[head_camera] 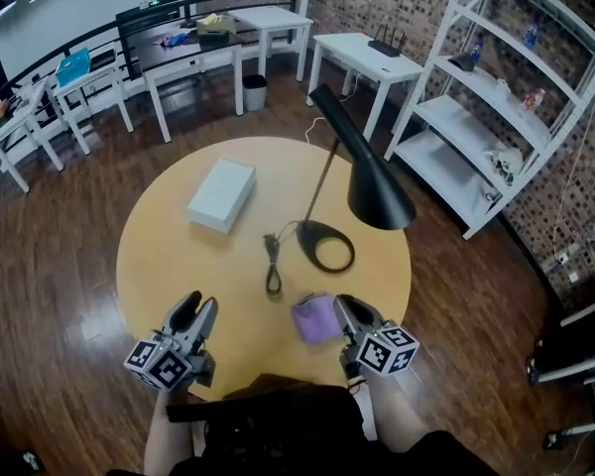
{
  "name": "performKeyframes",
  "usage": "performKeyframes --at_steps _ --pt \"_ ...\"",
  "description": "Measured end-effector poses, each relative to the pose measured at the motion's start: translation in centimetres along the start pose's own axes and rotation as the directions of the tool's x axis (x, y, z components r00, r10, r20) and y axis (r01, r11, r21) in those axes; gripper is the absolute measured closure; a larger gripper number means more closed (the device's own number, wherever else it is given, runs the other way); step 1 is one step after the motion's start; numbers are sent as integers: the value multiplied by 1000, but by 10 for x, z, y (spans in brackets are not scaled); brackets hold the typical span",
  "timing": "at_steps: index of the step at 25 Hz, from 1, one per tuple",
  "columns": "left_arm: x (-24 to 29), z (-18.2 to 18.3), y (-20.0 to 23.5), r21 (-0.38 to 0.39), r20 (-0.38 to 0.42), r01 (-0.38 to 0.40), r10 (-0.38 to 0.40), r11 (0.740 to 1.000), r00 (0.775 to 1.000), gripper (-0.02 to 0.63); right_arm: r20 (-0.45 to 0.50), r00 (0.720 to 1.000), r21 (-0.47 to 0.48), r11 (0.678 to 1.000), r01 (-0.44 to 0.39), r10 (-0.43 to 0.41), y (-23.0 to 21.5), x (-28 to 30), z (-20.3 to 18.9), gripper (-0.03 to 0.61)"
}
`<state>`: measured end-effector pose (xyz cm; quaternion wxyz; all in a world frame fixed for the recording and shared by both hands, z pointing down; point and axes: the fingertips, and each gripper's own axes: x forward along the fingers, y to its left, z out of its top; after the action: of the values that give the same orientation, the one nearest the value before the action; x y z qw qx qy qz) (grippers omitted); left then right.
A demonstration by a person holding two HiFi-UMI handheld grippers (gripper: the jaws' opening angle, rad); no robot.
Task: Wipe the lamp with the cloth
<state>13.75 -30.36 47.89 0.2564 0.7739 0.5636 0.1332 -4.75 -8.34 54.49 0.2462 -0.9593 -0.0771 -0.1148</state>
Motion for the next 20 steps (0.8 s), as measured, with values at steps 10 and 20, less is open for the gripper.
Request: performKeyframes --at_steps 10,20 --pt "-19 42 3 115 78 -20 11 993 997 518 230 973 -124 992 9 20 39 -40 69 575" --pt "-31 61 4 182 113 -25 4 983 994 572 310 945 -110 983 149 -108 16 -58 83 577"
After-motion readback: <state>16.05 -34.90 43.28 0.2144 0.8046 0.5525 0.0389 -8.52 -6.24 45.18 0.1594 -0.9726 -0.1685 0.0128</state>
